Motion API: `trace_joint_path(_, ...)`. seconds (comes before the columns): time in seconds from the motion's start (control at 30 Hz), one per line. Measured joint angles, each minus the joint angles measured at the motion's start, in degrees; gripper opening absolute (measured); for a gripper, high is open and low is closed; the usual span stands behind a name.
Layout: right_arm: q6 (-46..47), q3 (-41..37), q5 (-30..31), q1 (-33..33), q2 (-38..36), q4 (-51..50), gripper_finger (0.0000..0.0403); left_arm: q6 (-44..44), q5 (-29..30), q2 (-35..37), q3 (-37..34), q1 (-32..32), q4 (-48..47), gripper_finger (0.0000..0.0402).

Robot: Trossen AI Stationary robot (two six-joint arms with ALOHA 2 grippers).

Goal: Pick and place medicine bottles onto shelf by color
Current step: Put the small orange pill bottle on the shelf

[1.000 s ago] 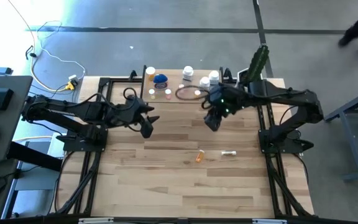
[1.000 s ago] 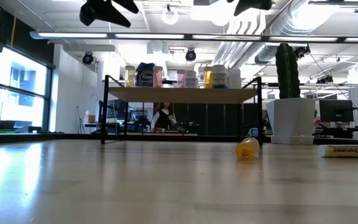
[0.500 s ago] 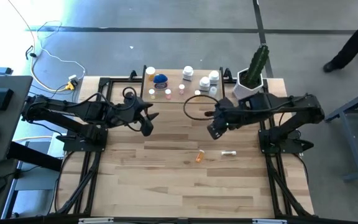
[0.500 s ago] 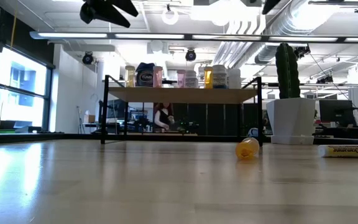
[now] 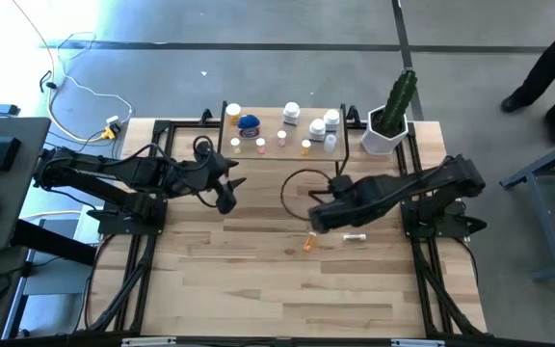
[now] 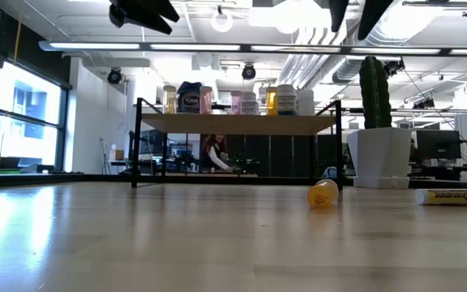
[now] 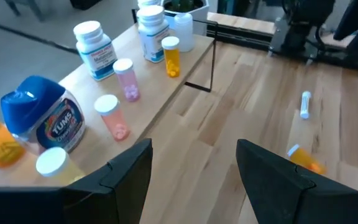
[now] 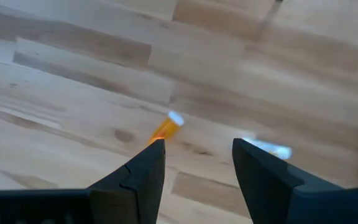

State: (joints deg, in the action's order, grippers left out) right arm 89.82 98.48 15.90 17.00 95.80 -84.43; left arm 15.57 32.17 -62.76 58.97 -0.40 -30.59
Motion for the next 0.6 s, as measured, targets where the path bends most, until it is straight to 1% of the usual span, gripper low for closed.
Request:
trace_joint_path(0.13, 3.5, 0.0, -2.6, 0.6, 3.9, 3.2, 0.0179, -4.7, 0.0, 0.0, 0.0, 0.0, 0.0, 0.0223)
trace_joint_path(0.2, 5.2, 0.0, -3.0, 0.9, 5.6, 4.4, 0.0179, -6.1, 0.0, 0.0, 0.0, 0.0, 0.0, 0.0223)
trace_joint_path(0.43, 9.4, 0.0, -3.8, 1.1, 12.3, 12.0, 0.0179, -8.6, 0.0, 0.3, 0.0, 0.0, -0.6, 0.0223)
trace_joint_path(0.6, 13.4, 0.0, -5.4, 1.3, 16.2, 14.3, 0.0179, -9.8, 0.0, 1.5, 0.0, 1.6, -2.0, 0.0223)
